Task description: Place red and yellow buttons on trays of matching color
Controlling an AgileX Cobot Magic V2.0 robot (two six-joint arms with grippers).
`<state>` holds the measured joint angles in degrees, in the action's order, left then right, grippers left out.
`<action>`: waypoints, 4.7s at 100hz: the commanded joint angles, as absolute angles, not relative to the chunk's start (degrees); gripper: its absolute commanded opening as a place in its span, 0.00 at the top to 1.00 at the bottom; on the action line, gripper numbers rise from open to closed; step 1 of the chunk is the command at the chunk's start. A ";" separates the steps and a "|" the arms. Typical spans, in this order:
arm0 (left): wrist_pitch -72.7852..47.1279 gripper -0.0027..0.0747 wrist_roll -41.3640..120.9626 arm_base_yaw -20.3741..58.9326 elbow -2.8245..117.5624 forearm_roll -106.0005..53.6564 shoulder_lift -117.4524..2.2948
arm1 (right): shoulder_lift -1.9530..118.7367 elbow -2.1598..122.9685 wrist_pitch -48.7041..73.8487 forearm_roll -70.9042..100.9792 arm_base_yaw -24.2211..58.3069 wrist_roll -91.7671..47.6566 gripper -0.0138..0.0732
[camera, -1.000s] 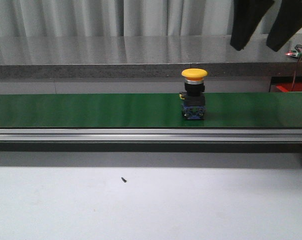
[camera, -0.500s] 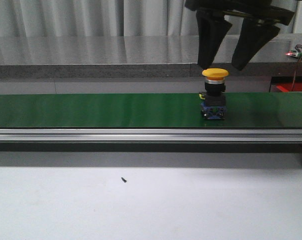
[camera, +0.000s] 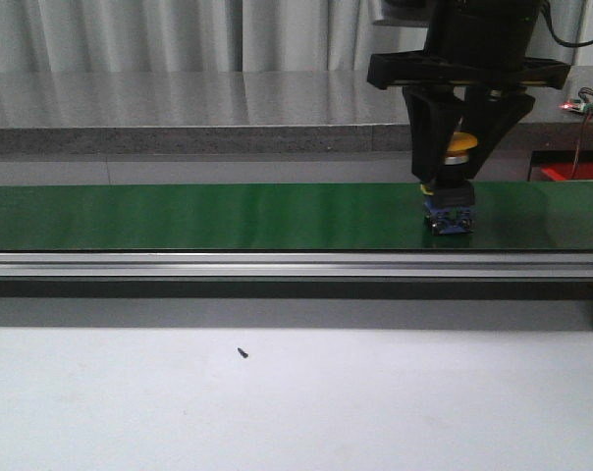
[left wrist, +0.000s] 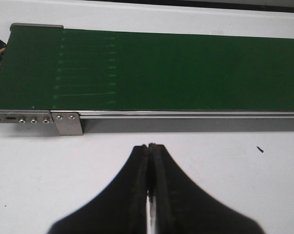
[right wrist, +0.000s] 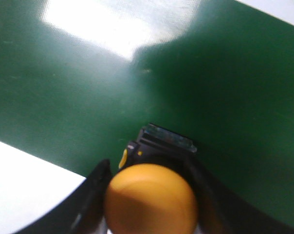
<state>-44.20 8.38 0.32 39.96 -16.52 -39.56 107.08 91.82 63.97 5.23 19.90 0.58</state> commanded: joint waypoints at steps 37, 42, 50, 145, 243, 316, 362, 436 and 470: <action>-40.75 0.99 8.34 0.63 41.45 -17.81 -39.38 | 97.20 93.68 67.84 2.16 10.13 0.54 0.75; -40.86 0.99 8.34 0.63 41.45 -17.81 -39.38 | 96.02 93.68 67.97 2.21 7.81 0.54 0.75; -40.86 0.99 8.34 0.63 41.45 -17.81 -39.38 | 94.62 93.68 68.13 2.21 4.01 0.54 0.75; -41.35 0.99 8.34 0.63 41.45 -17.81 -39.38 | 93.63 85.32 60.14 6.14 -29.92 0.64 0.75; -41.44 0.99 8.34 0.63 41.45 -17.81 -39.38 | 103.72 76.56 49.40 8.74 -30.11 0.49 0.32; -41.40 0.99 8.34 0.63 41.45 -17.81 -39.38 | 86.90 76.65 52.30 10.70 -24.34 0.49 0.46; -41.27 0.99 7.70 0.63 41.45 -17.81 -39.38 | 79.12 76.37 56.30 8.14 -4.49 0.43 0.92; -42.41 0.99 -3.92 -17.46 51.19 -3.15 -48.07 | 61.26 65.60 56.65 7.77 2.00 0.00 0.93; -47.76 0.91 -3.58 -21.67 63.60 -4.30 -67.59 | 60.48 65.59 56.71 7.77 2.00 -1.31 0.95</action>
